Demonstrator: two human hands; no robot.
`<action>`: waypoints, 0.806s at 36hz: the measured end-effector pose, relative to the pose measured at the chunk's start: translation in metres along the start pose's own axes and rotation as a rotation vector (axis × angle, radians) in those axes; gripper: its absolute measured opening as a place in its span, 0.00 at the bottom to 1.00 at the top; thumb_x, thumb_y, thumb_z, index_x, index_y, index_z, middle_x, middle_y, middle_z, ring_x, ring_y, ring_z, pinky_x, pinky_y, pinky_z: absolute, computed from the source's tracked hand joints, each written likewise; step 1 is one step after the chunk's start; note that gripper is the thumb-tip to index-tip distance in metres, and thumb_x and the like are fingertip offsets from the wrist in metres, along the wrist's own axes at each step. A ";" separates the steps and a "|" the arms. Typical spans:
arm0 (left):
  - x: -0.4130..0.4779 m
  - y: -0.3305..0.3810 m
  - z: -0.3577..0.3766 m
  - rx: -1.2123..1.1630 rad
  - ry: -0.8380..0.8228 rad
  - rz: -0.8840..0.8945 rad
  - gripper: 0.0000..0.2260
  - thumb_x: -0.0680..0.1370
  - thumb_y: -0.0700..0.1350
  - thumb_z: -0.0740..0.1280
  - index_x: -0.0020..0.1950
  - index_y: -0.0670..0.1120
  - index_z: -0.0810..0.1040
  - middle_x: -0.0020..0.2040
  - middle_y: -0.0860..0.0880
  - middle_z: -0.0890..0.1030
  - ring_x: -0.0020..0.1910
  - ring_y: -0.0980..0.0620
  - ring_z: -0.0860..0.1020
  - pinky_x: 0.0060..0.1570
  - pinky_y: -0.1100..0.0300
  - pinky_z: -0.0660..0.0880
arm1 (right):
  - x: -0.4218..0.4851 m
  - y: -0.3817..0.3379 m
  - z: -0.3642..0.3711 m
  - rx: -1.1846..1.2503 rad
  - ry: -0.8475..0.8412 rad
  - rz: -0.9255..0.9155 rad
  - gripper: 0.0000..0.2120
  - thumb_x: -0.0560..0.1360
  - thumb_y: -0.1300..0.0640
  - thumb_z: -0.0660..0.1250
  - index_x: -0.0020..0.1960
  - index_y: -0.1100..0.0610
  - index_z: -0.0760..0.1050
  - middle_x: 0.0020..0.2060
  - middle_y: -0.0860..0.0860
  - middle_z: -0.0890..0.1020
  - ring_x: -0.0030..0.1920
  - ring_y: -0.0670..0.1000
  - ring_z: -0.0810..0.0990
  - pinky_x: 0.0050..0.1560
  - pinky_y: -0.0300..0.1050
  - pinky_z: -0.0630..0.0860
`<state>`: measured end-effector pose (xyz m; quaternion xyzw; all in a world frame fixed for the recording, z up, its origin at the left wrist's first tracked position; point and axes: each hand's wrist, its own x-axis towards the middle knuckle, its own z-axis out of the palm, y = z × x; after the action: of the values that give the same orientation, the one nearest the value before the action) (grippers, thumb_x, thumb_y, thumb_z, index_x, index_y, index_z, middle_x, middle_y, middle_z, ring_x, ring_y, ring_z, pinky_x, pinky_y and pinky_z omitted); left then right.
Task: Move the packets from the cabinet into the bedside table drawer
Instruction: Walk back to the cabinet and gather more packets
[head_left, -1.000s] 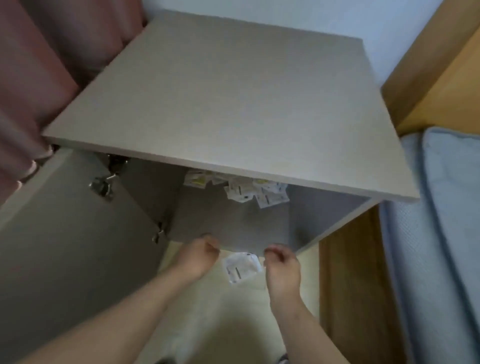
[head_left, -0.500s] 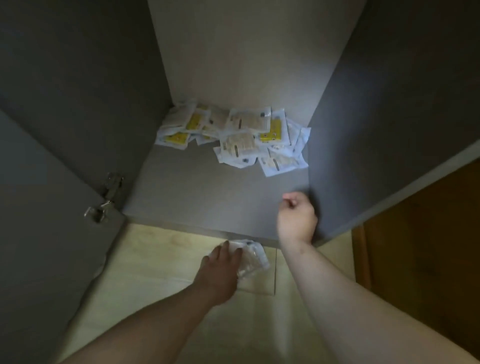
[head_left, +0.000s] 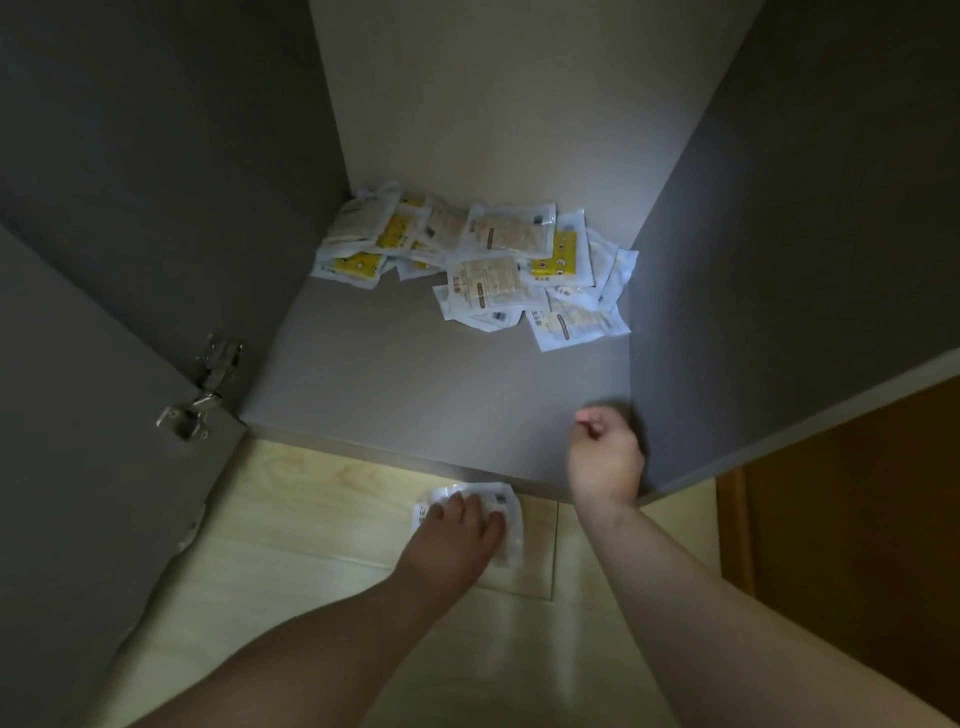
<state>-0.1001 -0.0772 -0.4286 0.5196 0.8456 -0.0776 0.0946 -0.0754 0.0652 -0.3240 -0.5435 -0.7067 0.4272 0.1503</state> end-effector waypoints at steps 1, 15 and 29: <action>0.000 0.002 0.002 0.006 0.018 -0.005 0.28 0.51 0.44 0.79 0.48 0.43 0.74 0.36 0.41 0.81 0.32 0.44 0.81 0.28 0.57 0.76 | 0.002 0.001 0.000 -0.007 -0.001 0.013 0.11 0.76 0.65 0.61 0.54 0.60 0.79 0.50 0.60 0.82 0.53 0.61 0.79 0.52 0.44 0.72; -0.006 -0.054 -0.057 -0.334 -0.164 0.060 0.17 0.79 0.38 0.57 0.67 0.47 0.70 0.64 0.44 0.76 0.62 0.45 0.74 0.56 0.59 0.68 | 0.007 -0.007 0.009 0.030 -0.036 -0.003 0.11 0.75 0.66 0.61 0.54 0.61 0.78 0.52 0.60 0.82 0.55 0.60 0.78 0.54 0.41 0.70; 0.042 -0.155 -0.074 -1.749 0.402 -1.285 0.16 0.78 0.43 0.65 0.64 0.37 0.74 0.61 0.40 0.77 0.59 0.41 0.77 0.55 0.51 0.74 | 0.032 -0.043 0.035 -0.332 -0.224 -0.329 0.16 0.76 0.61 0.62 0.64 0.57 0.72 0.58 0.57 0.76 0.58 0.59 0.75 0.57 0.46 0.70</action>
<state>-0.2630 -0.0931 -0.3620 -0.2599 0.7211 0.5988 0.2323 -0.1384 0.0770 -0.3192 -0.3880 -0.8582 0.3327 0.0473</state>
